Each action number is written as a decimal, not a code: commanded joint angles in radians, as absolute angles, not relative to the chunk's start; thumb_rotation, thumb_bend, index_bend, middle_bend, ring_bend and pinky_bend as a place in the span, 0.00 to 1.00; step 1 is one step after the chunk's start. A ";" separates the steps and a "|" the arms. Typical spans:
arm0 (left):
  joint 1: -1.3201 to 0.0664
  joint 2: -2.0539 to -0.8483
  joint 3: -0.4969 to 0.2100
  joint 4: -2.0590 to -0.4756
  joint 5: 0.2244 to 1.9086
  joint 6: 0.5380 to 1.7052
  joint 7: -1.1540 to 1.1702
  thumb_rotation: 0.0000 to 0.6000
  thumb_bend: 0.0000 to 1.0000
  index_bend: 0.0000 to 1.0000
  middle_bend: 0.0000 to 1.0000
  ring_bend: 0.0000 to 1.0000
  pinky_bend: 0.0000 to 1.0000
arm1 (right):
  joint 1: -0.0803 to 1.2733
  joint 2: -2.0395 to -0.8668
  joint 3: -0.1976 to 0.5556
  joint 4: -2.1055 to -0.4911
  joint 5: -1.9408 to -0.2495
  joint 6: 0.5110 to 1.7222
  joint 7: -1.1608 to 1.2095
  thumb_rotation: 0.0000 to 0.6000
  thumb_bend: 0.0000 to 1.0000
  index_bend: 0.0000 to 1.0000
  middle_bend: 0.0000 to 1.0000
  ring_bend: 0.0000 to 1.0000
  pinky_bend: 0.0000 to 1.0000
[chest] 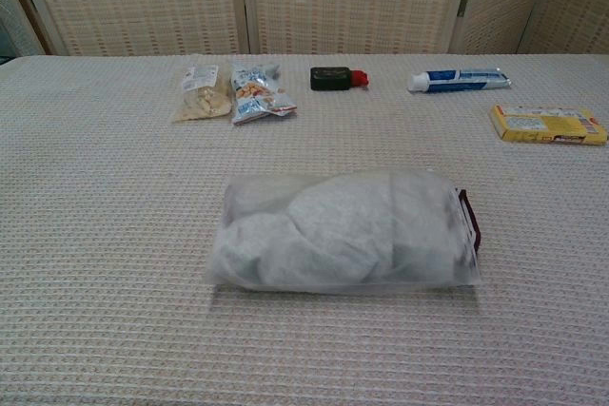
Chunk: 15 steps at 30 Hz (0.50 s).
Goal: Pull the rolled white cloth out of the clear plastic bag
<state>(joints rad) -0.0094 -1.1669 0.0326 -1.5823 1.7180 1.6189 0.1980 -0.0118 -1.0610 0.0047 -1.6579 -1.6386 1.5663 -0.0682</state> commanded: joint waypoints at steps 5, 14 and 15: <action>-0.036 -1.170 0.074 -1.579 1.791 1.592 0.110 0.84 0.19 0.16 0.18 0.04 0.14 | -0.029 -1.060 0.002 -1.673 -1.631 1.588 -0.099 1.00 0.15 0.00 0.00 0.00 0.00; -0.078 -1.378 0.115 -1.410 1.980 1.653 -0.031 0.99 0.19 0.32 0.81 0.72 0.85 | -0.036 -1.058 0.006 -1.674 -1.609 1.588 -0.107 1.00 0.15 0.00 0.00 0.00 0.00; -0.081 -1.414 0.109 -1.384 1.989 1.665 -0.038 1.00 0.19 0.37 0.91 0.83 0.93 | -0.033 -1.059 0.006 -1.675 -1.604 1.580 -0.111 1.00 0.15 0.00 0.00 0.00 0.00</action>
